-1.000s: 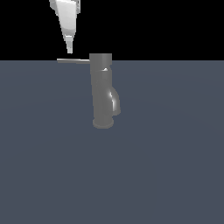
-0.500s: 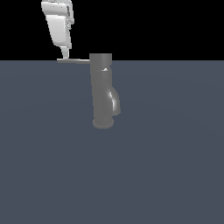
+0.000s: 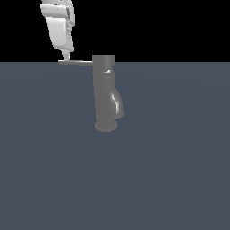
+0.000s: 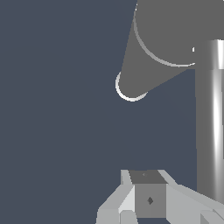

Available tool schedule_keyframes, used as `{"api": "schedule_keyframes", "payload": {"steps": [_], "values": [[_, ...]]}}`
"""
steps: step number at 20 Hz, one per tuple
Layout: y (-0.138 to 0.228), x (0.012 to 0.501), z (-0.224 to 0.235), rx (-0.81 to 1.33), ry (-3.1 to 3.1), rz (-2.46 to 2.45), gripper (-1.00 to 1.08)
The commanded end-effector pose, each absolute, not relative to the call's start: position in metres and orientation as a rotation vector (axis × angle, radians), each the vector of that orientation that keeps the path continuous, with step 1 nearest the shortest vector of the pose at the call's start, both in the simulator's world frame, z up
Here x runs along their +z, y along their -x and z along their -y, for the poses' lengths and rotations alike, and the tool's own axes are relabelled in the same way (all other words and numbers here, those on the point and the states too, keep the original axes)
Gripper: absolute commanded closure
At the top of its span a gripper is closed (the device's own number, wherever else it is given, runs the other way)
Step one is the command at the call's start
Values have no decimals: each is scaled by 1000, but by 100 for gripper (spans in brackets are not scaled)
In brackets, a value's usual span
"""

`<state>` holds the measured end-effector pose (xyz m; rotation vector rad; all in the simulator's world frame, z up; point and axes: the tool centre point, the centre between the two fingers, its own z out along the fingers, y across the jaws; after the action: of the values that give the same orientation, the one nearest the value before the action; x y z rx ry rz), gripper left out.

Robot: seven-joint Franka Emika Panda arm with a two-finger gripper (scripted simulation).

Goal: Turn on the faucet by rotating a designated handle.

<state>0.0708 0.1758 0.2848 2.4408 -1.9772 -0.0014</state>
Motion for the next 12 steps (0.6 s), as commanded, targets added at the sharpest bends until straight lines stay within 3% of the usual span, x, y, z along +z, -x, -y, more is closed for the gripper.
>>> {"api": "schedule_keyframes", "payload": {"steps": [1, 12], "values": [[-66, 285, -175, -1, -2441, 1977, 108], [-40, 285, -167, -1, -2441, 1977, 108]]}}
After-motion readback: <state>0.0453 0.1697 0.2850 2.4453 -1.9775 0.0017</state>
